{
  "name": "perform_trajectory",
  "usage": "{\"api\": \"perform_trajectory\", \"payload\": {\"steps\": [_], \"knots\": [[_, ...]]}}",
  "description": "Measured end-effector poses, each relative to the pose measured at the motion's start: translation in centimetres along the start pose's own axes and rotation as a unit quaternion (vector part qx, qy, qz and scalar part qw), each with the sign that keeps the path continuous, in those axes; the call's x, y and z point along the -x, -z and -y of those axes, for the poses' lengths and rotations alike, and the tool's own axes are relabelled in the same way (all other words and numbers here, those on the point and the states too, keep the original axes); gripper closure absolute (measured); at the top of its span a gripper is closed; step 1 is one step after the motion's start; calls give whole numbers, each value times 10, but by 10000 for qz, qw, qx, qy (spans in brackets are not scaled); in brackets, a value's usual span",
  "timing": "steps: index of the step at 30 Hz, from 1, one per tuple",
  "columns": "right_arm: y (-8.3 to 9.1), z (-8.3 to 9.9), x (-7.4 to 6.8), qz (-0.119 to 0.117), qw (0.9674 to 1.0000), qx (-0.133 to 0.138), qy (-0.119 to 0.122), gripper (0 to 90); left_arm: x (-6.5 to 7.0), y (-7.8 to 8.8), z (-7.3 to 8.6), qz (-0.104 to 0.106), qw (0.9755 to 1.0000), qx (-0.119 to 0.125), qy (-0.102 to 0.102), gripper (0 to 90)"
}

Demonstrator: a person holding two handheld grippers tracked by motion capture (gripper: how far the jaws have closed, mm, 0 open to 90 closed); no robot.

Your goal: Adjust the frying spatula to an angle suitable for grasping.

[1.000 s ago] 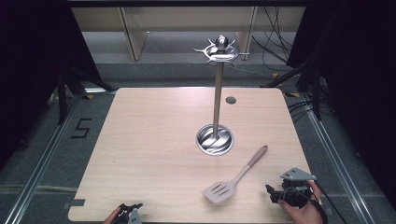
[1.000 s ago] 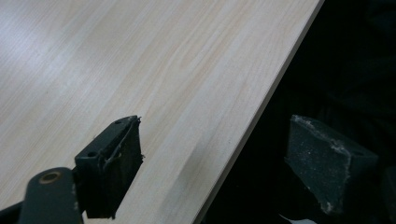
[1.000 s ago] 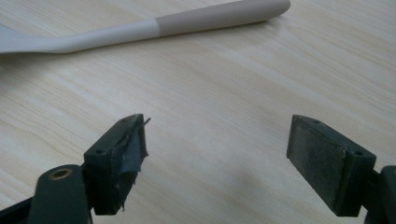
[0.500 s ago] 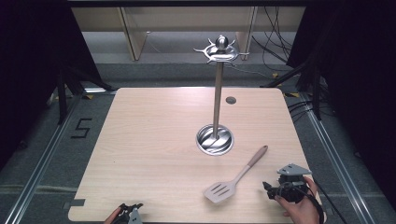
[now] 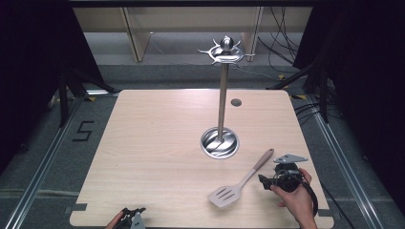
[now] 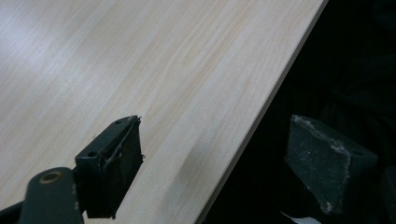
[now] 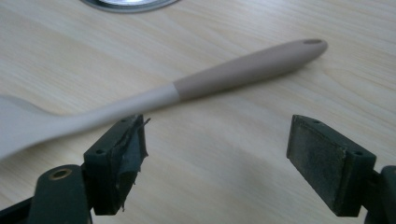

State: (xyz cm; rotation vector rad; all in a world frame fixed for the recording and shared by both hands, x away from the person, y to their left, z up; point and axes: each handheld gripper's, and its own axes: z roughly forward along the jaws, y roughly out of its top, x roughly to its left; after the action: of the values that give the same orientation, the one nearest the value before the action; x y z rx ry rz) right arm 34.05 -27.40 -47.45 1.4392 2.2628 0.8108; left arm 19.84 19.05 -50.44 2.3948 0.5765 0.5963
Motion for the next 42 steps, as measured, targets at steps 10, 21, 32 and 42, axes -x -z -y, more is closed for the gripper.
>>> {"api": "perform_trajectory", "payload": {"steps": [10,21,32,42], "knots": [[-16,-20,-6,84,9988,-319,-375,179,-1,2,0,-85,9999,-28,-45,177],[-34,-33,-11,224,9968,-540,-551,161,1,1,-1,-13,10000,-17,-74,176],[-46,-39,-20,303,9919,-754,-977,164,0,1,0,-22,10000,-12,-55,176],[-54,-39,-24,410,9911,-991,-784,153,0,2,-1,1,10000,-5,-71,176]]}}
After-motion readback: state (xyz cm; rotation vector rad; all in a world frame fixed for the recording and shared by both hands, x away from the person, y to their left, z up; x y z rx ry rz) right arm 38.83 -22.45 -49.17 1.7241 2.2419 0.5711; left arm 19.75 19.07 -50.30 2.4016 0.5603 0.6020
